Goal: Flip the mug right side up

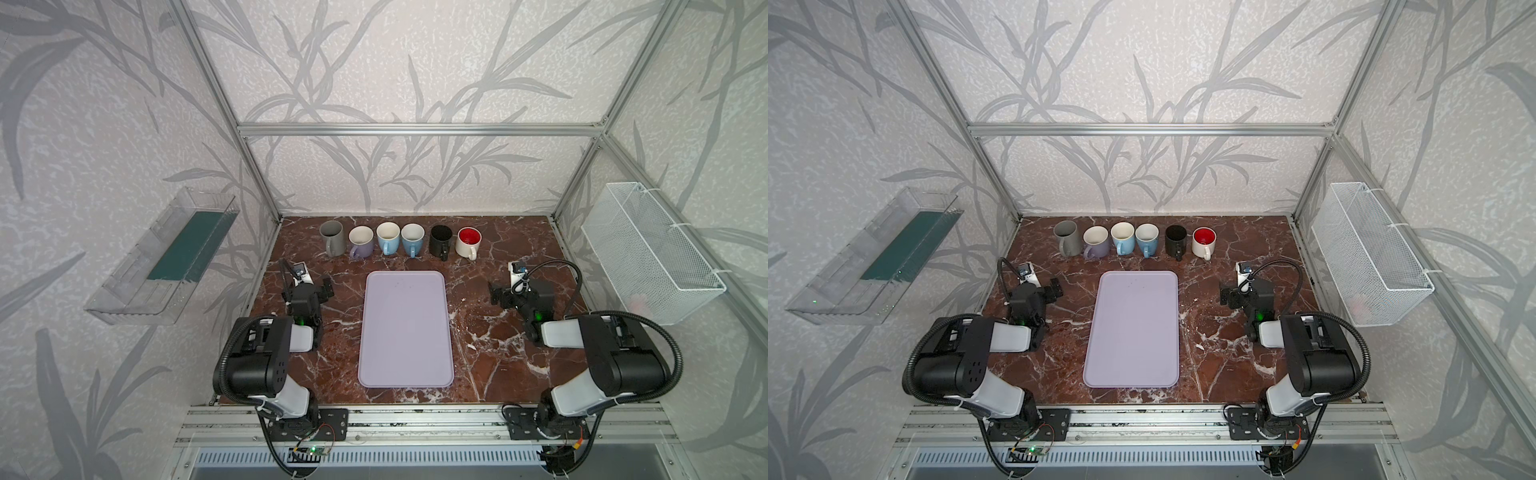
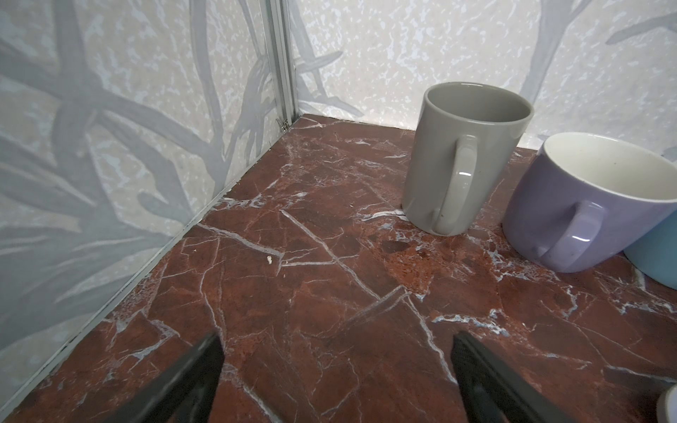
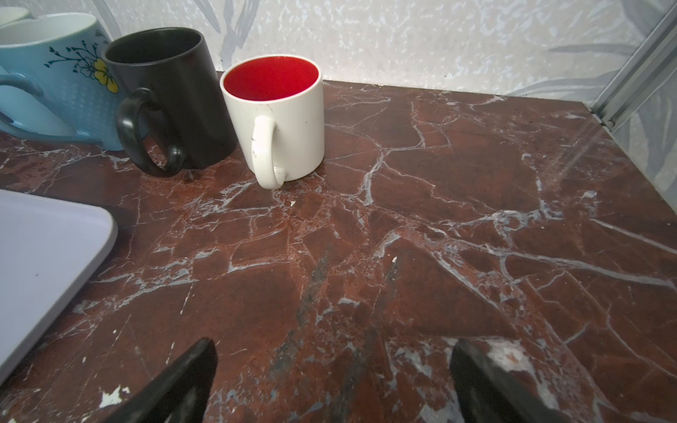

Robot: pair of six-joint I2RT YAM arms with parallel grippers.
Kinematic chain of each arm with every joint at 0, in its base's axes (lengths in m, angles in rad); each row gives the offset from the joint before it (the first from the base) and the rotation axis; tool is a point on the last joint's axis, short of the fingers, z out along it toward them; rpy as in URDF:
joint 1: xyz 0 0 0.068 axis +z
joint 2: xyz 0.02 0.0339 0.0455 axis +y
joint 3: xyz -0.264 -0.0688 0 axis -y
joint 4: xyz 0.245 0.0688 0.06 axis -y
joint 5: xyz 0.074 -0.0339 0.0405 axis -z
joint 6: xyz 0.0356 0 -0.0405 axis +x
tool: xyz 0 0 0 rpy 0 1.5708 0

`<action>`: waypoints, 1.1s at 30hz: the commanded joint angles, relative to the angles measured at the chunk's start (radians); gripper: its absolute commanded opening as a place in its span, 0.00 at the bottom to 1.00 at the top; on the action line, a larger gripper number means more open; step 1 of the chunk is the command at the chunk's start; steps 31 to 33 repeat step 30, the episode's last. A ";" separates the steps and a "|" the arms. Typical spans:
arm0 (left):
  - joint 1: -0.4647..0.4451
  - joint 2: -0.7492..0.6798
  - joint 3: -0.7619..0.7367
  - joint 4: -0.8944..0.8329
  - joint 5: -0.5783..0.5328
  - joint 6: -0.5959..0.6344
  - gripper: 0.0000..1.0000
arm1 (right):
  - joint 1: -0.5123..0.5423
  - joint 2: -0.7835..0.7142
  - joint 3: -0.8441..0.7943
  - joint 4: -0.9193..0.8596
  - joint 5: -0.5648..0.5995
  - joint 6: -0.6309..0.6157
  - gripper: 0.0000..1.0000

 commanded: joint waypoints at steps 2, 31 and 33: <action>-0.004 0.003 0.004 0.001 -0.011 0.013 0.99 | 0.003 -0.022 0.017 0.006 0.013 -0.012 0.99; -0.004 0.003 0.005 0.002 -0.011 0.012 0.99 | 0.017 -0.022 0.021 -0.003 0.030 -0.022 0.99; -0.004 0.003 0.005 0.002 -0.011 0.012 0.99 | 0.017 -0.022 0.021 -0.003 0.030 -0.022 0.99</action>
